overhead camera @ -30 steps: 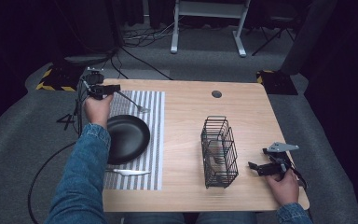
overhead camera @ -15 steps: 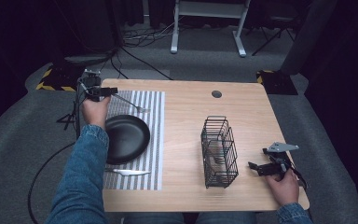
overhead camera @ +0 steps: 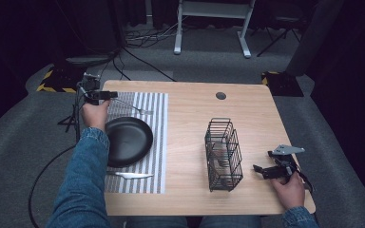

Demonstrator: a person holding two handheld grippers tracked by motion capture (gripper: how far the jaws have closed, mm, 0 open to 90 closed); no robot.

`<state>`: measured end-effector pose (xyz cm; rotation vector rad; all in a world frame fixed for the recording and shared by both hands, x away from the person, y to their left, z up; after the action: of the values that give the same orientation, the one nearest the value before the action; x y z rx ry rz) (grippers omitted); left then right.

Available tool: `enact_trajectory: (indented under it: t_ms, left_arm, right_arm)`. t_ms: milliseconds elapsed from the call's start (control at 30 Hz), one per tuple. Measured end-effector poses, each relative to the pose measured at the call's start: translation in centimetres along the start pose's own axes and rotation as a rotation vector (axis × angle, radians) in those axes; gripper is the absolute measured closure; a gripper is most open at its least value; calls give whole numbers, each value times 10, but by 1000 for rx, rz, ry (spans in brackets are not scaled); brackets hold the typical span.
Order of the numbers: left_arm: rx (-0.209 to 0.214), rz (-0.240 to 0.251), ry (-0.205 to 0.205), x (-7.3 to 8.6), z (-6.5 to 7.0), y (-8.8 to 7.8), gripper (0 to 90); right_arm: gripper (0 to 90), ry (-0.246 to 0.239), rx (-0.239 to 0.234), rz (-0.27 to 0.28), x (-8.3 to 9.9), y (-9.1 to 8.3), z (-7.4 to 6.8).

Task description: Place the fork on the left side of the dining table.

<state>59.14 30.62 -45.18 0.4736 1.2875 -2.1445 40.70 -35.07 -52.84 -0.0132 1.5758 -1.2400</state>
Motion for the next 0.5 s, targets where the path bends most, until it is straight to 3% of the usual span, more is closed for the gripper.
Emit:
enact_trajectory:
  t_ms: [100, 267, 500]
  left_arm:
    - [-3, -8, -21, 1, -6, 2, 551]
    - [-9, -23, -21, 3, -10, 2, 548]
    - [-8, -4, -31, 1, -10, -1, 543]
  right_arm:
    - [35, 1, -1, 1, 0, 0, 0]
    - [35, 0, 0, 0, 0, 0, 0]
    - [35, 1, -1, 1, 0, 0, 0]
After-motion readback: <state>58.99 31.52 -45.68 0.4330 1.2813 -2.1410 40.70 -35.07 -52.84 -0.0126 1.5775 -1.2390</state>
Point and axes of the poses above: each handheld gripper's, and its own axes: y roughly forward along the jaws, x roughly out of its underside, z roughly to its right, the point moved 3 cm from there along y, roughly forward along the jaws, and after that the axes turned 9 degrees about -y, right-handed, at the moved point
